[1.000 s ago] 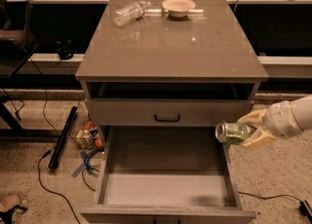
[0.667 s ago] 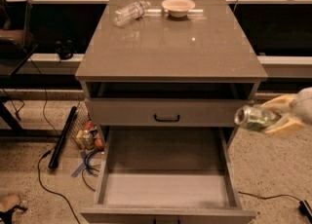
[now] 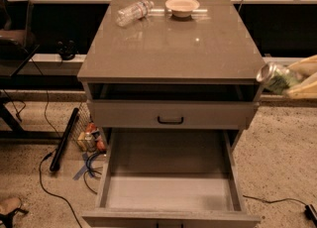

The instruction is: Pick green can from middle drawer and place on counter

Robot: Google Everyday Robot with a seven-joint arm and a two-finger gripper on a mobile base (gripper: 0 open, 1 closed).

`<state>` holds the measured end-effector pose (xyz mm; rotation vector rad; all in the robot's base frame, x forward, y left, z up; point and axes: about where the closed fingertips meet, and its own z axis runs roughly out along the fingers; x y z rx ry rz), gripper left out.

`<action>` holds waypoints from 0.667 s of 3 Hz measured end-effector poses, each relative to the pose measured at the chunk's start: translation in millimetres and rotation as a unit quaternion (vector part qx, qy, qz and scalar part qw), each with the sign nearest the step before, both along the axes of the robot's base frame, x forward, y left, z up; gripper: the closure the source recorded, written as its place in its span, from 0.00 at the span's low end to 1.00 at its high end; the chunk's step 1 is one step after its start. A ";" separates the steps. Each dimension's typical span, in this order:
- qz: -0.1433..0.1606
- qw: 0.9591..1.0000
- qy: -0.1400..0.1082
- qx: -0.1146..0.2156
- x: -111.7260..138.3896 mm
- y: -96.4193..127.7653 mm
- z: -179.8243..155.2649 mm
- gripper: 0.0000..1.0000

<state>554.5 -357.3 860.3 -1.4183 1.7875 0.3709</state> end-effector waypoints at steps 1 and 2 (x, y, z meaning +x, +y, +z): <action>-0.013 1.000 -0.023 0.002 10.6 -6.6 25.4 1.00; -0.013 1.000 -0.023 0.002 13.4 -3.2 27.5 1.00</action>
Offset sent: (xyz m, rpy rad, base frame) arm 0.0107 -0.0068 0.0260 0.0042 -0.0452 -0.0278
